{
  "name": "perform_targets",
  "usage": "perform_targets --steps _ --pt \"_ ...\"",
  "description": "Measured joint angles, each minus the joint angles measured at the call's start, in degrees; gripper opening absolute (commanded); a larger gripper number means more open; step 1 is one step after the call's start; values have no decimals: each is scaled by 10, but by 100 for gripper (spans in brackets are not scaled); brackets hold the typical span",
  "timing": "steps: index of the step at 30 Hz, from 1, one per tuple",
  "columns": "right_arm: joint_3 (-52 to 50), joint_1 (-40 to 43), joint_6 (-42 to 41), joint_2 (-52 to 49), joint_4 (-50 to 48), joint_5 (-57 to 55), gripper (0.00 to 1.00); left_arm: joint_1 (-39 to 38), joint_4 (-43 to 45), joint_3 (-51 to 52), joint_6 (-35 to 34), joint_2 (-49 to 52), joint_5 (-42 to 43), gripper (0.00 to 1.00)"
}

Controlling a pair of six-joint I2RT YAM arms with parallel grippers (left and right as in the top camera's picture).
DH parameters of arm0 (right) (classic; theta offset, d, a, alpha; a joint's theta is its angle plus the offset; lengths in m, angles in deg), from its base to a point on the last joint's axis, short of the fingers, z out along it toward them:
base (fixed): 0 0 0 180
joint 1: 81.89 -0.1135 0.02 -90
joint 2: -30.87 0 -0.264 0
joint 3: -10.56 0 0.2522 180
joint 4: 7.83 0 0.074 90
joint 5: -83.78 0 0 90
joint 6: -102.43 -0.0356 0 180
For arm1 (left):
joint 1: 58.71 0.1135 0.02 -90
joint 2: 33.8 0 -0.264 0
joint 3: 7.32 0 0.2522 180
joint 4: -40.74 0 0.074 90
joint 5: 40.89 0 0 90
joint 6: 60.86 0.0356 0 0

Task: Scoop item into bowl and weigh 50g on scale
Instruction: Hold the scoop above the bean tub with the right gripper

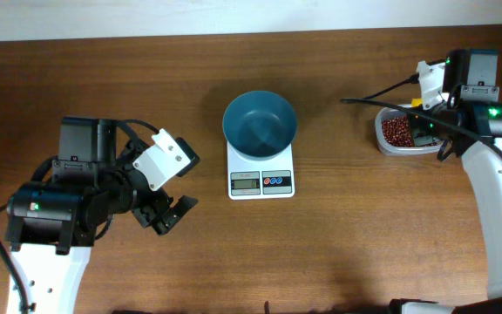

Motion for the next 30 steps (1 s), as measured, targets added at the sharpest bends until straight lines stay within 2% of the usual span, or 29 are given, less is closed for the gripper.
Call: perform_targets --steps 12,30 --pt "0 0 21 -5 -2 -54 4 0 0 0 0 0 0 99" --pt "0 1 36 -136 -56 -120 4 0 0 0 0 0 0 99"
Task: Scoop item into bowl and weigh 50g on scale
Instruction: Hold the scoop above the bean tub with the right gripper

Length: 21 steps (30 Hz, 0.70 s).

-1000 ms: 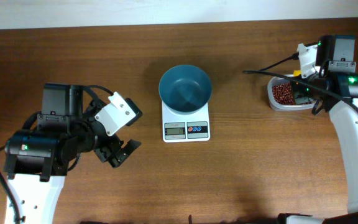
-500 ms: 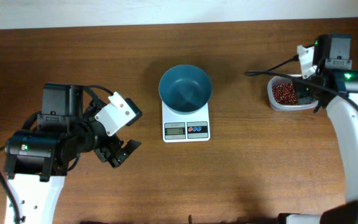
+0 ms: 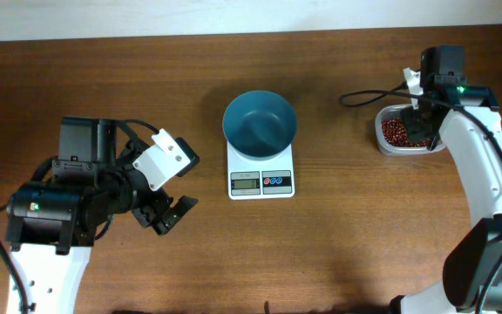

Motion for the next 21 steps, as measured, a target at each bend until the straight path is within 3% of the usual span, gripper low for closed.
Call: perform_targets --steps 21 --pt "-2 34 2 -18 -8 3 4 0 0 0 0 0 0 99"
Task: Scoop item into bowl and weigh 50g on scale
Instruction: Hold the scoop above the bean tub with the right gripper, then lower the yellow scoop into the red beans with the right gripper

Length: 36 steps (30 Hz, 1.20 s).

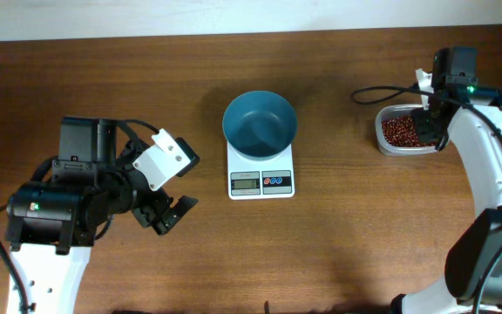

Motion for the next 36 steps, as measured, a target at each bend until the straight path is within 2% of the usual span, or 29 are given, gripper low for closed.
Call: perform_targets --steps 20,36 --pt "-3 0 -30 -40 -19 36 4 0 0 0 0 0 0 99" --pt "-3 15 -110 -46 -19 96 4 0 0 0 0 0 0 99"
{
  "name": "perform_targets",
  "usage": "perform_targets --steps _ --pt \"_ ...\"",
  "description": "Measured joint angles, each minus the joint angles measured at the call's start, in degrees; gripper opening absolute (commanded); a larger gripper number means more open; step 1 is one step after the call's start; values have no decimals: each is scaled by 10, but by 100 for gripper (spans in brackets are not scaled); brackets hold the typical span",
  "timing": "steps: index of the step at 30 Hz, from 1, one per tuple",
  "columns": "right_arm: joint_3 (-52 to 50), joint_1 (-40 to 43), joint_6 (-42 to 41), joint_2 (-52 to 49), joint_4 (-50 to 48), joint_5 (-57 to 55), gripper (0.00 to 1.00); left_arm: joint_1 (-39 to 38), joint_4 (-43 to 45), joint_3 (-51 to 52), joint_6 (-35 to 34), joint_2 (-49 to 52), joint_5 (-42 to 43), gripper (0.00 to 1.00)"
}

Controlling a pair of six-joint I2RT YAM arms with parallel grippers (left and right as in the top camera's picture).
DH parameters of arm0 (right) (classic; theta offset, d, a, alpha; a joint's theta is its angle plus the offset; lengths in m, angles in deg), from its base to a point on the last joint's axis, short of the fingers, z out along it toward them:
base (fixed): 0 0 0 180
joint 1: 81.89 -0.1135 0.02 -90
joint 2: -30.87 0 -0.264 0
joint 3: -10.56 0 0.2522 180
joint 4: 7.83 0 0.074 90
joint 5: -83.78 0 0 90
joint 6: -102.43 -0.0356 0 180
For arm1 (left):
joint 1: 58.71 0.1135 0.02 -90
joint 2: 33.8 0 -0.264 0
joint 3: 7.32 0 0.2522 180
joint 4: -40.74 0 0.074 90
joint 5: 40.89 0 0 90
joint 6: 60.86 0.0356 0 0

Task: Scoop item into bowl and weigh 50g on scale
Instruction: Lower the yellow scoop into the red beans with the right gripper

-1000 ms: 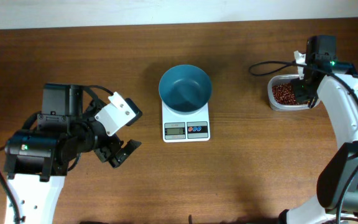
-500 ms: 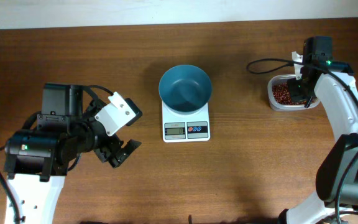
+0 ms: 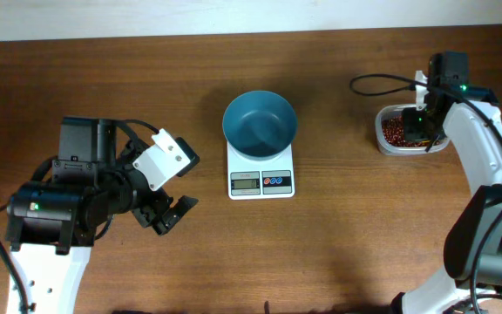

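Note:
A blue bowl (image 3: 260,124) stands with nothing in it on a white scale (image 3: 261,179) at the table's middle. At the far right a clear container of red beans (image 3: 394,133) sits on the table. My right gripper (image 3: 423,129) points down into the container's right half, its fingers hidden under the wrist. No scoop can be made out. My left gripper (image 3: 172,212) hangs open at the left, well away from the scale, holding nothing.
A black cable (image 3: 382,80) loops from the right wrist over the table behind the container. The left arm's body (image 3: 59,205) fills the left front. The brown table (image 3: 347,235) runs to a white wall at the back.
My right wrist has shifted a little to the left and now covers the container's right half, hiding more of the beans. The left arm, bowl and scale are unchanged.
The right wrist first stood at the container's back right edge with the arm coming in from the right. Then it was over the container, then slightly to the right with more beans showing, and now over the container's right half again. The bowl has stayed without contents.

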Motion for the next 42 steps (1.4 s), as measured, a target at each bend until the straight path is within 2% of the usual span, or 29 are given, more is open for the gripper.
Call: perform_targets --steps 4,28,36,42 --pt "0 31 -19 0 1 59 4 0 0 0 0 0 0 99" --pt "0 45 -40 -12 55 164 4 0 0 0 0 0 0 99" --pt "0 111 -43 -14 65 271 4 0 0 0 0 0 0 99" --pt "0 129 -88 -18 79 320 4 0 0 0 0 0 0 99"
